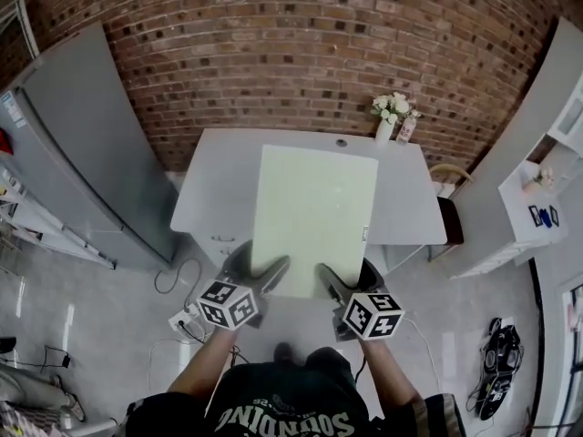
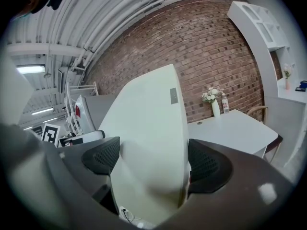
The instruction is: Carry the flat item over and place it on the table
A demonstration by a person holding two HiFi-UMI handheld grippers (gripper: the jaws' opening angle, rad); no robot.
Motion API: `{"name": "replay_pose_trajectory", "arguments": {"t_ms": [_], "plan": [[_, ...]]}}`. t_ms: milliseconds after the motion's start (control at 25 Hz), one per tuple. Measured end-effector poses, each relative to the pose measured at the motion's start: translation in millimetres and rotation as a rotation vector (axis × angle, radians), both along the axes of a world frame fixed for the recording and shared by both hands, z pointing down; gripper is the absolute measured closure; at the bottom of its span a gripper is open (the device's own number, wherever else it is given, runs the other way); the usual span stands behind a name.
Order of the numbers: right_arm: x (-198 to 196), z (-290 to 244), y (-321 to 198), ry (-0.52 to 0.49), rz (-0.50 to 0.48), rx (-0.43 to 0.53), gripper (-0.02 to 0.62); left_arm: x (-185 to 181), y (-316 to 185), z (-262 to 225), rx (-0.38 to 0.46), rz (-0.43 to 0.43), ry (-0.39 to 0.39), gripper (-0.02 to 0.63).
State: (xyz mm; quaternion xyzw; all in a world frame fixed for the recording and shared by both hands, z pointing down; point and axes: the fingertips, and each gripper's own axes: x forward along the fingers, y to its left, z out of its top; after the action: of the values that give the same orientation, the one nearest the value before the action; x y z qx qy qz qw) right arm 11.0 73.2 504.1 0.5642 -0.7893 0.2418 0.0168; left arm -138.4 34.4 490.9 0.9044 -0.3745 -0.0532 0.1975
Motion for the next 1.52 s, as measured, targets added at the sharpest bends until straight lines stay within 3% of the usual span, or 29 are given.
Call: {"name": "replay_pose_trajectory", "arguments": {"t_ms": [720, 1520], "plan": [[29.2, 17.0, -86.7, -0.002, 0.023, -0.019, 0.156, 29.9, -90.1, 17.2, -0.014, 0.021, 0.001, 0.195], [117.5, 22.0, -308.1, -0.002, -0.056, -0.04, 0.156, 114.9, -300.1, 23.9, -0.046, -0.056, 0.002, 0.195]]}}
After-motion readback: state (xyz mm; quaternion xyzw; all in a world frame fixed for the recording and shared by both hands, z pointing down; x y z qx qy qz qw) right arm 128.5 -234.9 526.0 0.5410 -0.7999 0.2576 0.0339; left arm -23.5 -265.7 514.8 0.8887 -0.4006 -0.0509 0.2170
